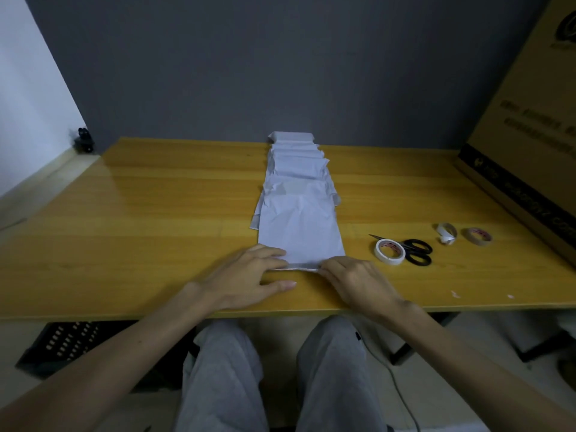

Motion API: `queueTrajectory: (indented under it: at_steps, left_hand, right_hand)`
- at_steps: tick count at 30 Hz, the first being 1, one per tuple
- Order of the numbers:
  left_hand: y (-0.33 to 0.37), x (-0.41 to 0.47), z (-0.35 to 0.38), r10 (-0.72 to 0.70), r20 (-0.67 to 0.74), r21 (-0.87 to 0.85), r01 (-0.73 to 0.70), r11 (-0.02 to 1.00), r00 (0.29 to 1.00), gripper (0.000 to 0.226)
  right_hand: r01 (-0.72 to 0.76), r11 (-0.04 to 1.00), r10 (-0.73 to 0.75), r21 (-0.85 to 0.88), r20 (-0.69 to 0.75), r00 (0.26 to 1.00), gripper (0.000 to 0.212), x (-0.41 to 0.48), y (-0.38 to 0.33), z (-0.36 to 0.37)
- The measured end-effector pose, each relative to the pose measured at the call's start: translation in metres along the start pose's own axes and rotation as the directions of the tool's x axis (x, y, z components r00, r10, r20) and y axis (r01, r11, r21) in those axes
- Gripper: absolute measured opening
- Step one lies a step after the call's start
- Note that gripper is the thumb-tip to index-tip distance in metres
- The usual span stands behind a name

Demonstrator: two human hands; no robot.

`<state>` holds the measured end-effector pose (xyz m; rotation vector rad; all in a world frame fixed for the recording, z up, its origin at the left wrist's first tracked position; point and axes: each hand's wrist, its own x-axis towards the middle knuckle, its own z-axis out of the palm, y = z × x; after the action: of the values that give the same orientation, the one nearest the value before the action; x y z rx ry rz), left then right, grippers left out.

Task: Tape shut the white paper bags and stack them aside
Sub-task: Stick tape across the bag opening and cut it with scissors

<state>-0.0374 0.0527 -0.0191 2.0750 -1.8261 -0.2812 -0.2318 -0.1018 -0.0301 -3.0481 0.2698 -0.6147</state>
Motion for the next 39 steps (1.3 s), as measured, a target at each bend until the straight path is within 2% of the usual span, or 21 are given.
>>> queueTrajectory:
  at_steps: [1,3,7,10,12,16,20,25,29,34,37,39]
  left_hand:
    - [0.002,-0.002,0.000,0.012,-0.022,0.006,-0.012,1.000,1.000,0.075]
    - [0.005,-0.007,0.001,0.026,-0.080,0.010,-0.026,1.000,0.996,0.056]
    - [0.005,-0.011,0.001,-0.016,-0.142,-0.097,0.002,0.995,0.990,0.027]
    - [0.004,-0.012,0.002,-0.045,-0.173,-0.231,0.004,0.973,0.984,0.010]
    - [0.005,-0.012,0.001,-0.100,-0.188,-0.303,0.039,0.952,0.977,0.006]
    - [0.005,-0.008,-0.001,-0.190,-0.216,-0.384,0.096,0.918,0.958,0.014]
    - [0.005,-0.005,-0.001,-0.283,-0.233,-0.434,0.161,0.886,0.930,0.010]
    - [0.007,-0.001,-0.002,-0.316,-0.238,-0.362,0.218,0.906,0.918,0.040]
    - [0.002,0.001,0.002,-0.294,-0.233,-0.201,0.250,0.947,0.927,0.047]
    - [0.009,0.006,0.000,-0.115,-0.259,-0.091,0.094,0.991,0.959,0.038]
    - [0.010,0.013,0.002,-0.029,-0.161,-0.023,0.026,0.999,0.987,0.047]
    - [0.007,0.019,0.008,0.004,-0.058,0.102,0.002,0.995,0.998,0.058]
  right_hand:
    - [-0.017,1.000,0.017,0.020,-0.018,1.000,0.028,-0.002,-0.002,-0.001]
    - [-0.033,0.998,0.034,0.050,-0.005,0.999,0.034,-0.006,-0.008,-0.008]
    - [-0.029,0.993,0.022,0.116,0.061,0.998,0.023,-0.013,-0.013,-0.018]
    - [-0.106,0.971,0.096,0.215,0.055,0.994,0.022,-0.011,-0.008,-0.019]
    - [-0.171,0.958,0.165,0.231,0.046,0.985,0.021,-0.005,-0.003,-0.020]
    - [-0.272,0.921,0.267,0.277,0.056,0.962,0.016,0.007,0.005,-0.022]
    - [-0.340,0.892,0.318,0.298,0.120,0.940,0.023,0.018,0.008,-0.018]
    - [-0.335,0.912,0.315,0.238,0.120,0.942,0.031,0.017,0.012,-0.007]
    - [-0.278,0.950,0.274,0.143,0.050,0.960,0.037,0.014,0.013,0.002]
    - [-0.222,0.970,0.220,0.096,0.035,0.975,0.026,0.020,0.010,0.003]
    - [-0.184,0.976,0.178,0.116,0.057,0.982,0.026,0.025,0.005,0.005]
    - [-0.176,0.972,0.160,0.156,0.111,0.981,0.036,0.031,0.002,0.008]
